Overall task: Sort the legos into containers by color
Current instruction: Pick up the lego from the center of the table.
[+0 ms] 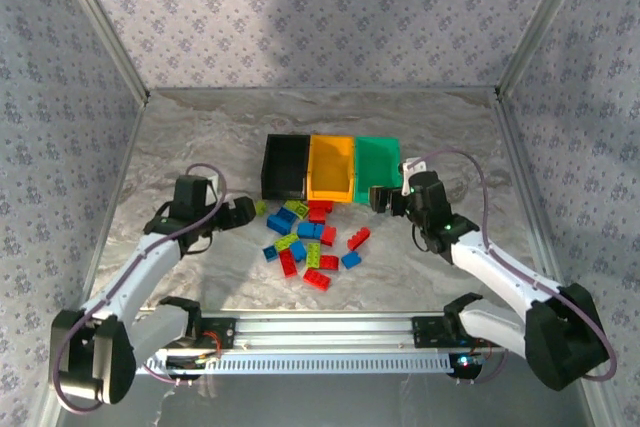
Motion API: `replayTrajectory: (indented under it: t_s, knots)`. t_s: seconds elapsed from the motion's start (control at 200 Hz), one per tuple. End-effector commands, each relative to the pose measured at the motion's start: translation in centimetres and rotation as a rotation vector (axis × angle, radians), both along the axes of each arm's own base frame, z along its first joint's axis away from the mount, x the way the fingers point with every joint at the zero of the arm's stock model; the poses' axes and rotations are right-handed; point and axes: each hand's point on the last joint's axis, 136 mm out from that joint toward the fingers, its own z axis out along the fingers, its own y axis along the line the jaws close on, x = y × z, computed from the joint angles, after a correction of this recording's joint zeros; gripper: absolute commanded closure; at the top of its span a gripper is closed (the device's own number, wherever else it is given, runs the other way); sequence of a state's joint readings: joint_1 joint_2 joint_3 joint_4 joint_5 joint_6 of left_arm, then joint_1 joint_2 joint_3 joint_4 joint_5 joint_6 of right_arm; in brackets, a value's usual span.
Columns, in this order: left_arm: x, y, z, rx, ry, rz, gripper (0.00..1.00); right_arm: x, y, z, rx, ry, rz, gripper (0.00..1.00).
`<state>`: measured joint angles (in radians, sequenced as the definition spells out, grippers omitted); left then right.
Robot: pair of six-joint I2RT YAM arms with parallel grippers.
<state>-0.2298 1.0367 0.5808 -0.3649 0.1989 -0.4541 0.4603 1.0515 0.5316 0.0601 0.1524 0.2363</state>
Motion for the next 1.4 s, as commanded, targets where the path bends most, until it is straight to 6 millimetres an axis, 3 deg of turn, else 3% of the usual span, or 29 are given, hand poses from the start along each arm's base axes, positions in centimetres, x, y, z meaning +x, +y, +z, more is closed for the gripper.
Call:
replayTrajectory:
  t_s: [0.0,0.13,0.405,0.455,0.52,0.665,0.715,0.935,1.294,1.399]
  knots:
    - [-0.1,-0.6,-0.5,0.011,0.073,-0.03,0.09,0.2,-2.3,0.1,-0.069,-0.045,-0.099,0.0]
    - [1.1,-1.5,-0.6,0.03,0.1,-0.073,0.19,0.2,-2.2,-0.3,-0.079,-0.033,-0.1,0.0]
    - [2.7,-3.4,-1.8,0.057,0.173,-0.132,0.25,0.2,-1.8,-0.5,-0.082,-0.029,-0.094,0.0]
    - [2.8,-3.5,-2.2,0.08,0.188,-0.141,0.25,0.2,-1.8,-0.6,-0.085,-0.024,-0.095,0.0]
    - [3.0,-3.6,-2.5,0.097,0.203,-0.156,0.32,0.3,-1.7,-0.7,-0.085,-0.021,-0.095,0.0]
    - [3.7,-3.9,-3.1,0.13,0.219,-0.171,0.33,0.4,-1.5,-0.8,-0.087,-0.016,-0.089,0.0]
    - [4.1,-3.9,-3.3,0.146,0.221,-0.176,0.38,0.4,-1.5,-0.8,-0.088,-0.017,-0.088,0.0]
    - [5.4,-4.6,-4.4,0.187,0.238,-0.208,0.4,0.5,-1.4,-1.1,-0.098,-0.009,-0.089,0.0]
    - [5.5,-5.0,-5.9,0.233,0.271,-0.237,0.62,0.7,-1.4,-1.3,-0.114,0.0,-0.089,0.0]
    - [5.2,-4.4,-5.9,0.26,0.267,-0.225,0.73,0.7,-1.4,-1.3,-0.116,-0.002,-0.09,0.0]
